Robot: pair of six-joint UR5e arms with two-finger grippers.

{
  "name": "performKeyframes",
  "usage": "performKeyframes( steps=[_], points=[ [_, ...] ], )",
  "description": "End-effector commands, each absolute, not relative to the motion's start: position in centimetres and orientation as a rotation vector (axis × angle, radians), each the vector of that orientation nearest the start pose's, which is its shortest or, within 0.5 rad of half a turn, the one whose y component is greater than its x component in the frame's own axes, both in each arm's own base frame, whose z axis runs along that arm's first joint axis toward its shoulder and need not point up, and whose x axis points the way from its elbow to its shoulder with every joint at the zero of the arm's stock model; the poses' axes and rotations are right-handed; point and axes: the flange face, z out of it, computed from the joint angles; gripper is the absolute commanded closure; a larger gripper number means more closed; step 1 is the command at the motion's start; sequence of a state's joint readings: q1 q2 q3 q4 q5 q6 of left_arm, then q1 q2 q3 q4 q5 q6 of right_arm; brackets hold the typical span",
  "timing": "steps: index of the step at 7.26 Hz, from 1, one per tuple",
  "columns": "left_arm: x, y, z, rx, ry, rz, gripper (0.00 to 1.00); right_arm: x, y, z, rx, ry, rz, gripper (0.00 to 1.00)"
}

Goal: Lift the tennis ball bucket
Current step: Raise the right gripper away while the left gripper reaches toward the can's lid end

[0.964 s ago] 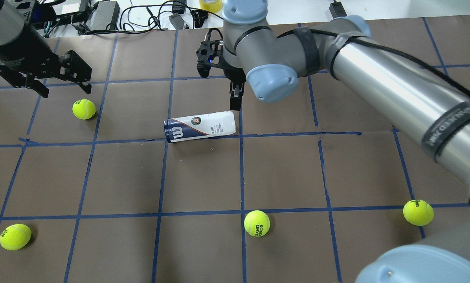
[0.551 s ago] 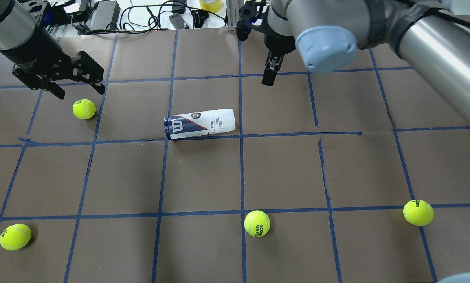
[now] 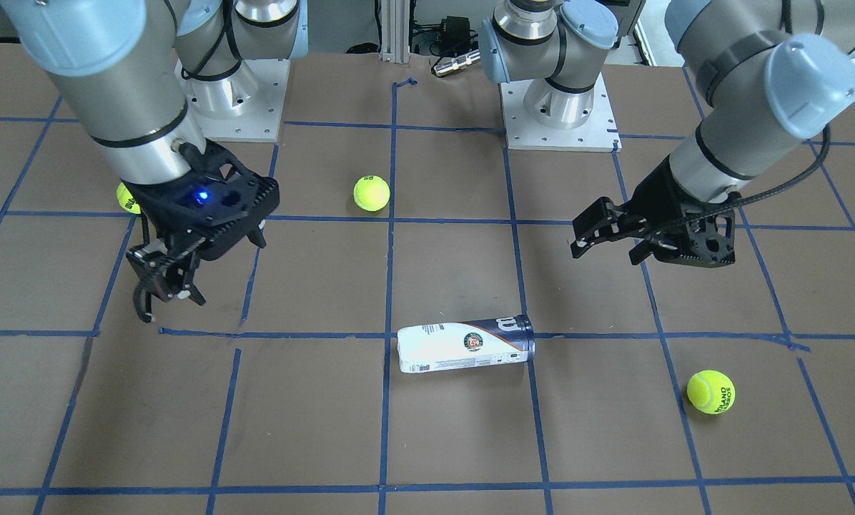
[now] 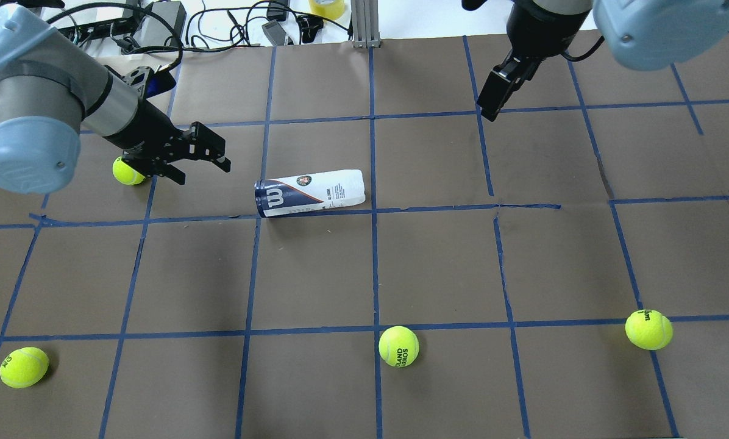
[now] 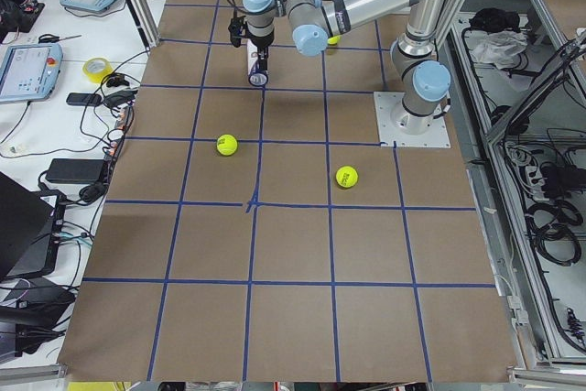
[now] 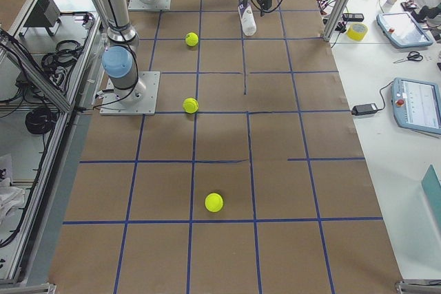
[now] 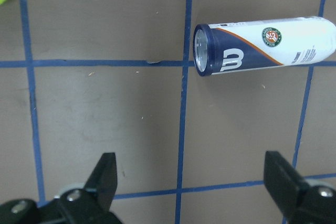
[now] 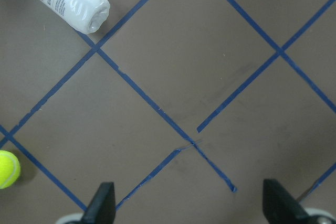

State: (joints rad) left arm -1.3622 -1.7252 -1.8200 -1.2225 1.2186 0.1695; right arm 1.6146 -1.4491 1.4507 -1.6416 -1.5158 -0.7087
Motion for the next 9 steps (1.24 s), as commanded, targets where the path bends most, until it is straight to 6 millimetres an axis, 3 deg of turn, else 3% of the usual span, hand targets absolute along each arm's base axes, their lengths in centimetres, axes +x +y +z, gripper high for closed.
performKeyframes(
  steps=[1, 2, 4, 9],
  points=[
    [-6.2, -56.5, 28.7, -0.108, 3.602, -0.028, 0.00, 15.8, -53.1, 50.6, -1.019, 2.938, -0.126, 0.00],
    [-6.4, -57.2, 27.0, -0.116, 3.646, -0.017, 0.00, 15.7, -52.2, 52.1, -0.897, 2.978, -0.171, 0.00],
    [-6.3, -58.0, 24.6, -0.128, 3.662, 0.006, 0.00, 15.1, -52.0, 52.4, -0.613, 3.042, -0.174, 0.00],
    [-7.2, -58.8, 20.3, -0.211, 3.785, 0.105, 0.00, 13.4, -52.4, 52.8, -0.557, 3.058, -0.198, 0.00]
  ],
)
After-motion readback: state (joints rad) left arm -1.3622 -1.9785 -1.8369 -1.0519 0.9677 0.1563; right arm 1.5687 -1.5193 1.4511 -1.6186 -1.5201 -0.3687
